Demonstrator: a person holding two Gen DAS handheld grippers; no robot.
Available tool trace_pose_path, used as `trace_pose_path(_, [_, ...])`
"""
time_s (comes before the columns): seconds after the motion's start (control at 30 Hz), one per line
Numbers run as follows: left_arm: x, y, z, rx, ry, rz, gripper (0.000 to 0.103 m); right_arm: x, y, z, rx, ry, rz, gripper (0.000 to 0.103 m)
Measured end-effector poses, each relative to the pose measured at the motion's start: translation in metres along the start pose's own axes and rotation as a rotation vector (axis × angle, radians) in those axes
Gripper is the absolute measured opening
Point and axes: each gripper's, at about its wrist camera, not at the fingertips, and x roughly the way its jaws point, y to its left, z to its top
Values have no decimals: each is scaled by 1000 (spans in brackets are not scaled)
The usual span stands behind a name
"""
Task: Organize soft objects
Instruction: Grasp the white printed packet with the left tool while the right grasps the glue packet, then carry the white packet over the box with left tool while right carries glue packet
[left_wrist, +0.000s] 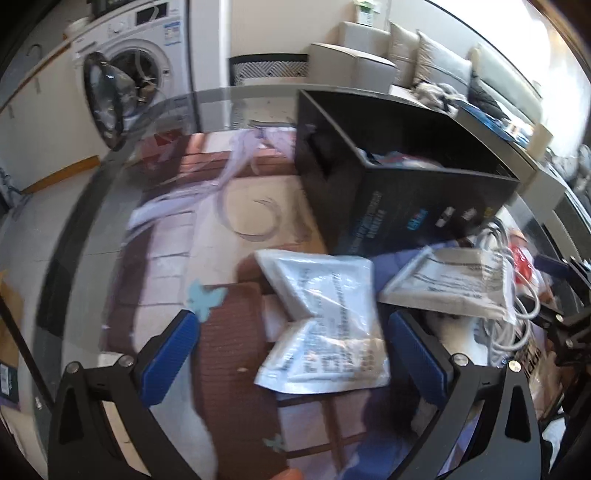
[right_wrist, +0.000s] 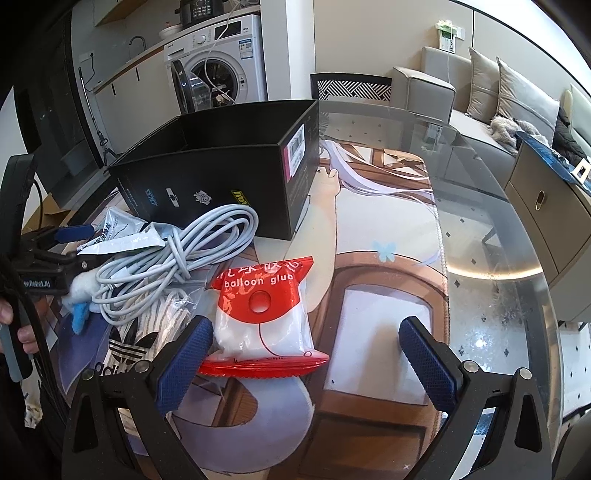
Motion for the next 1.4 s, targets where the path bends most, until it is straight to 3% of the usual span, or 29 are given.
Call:
trace_pose_path(0.4, [-3,-2,-2,2,-14,12,100,2,10,-1,-30,14,-5,101])
trace_pose_path(0.57, [-8,-5,-3,28,-44,-8,76,0,14,-1,-50,5,-1,100])
trace_pose_path(0.63, [-11,-8,-2,48,-56,-39,55,-2,15,-2,-55,-3,4,93])
trace_pose_path(0.8, [-14,-7,-1,60,-53,-81,41,-5,19,-2,-66,-8,28,80])
trace_pose_path(0.97, [-14,-8,-1,66,-54,-86,38,-7,20,-2,-71,-16,37,73])
trace_pose_path(1.23, [-16,-6,0,56,-59,-96,36,-8,17,-2,-65,-20,47,52])
trace_pose_path(1.4, [-16,-4,1,49,-62,-99,35,-9,18,-1,-69,-29,50,47])
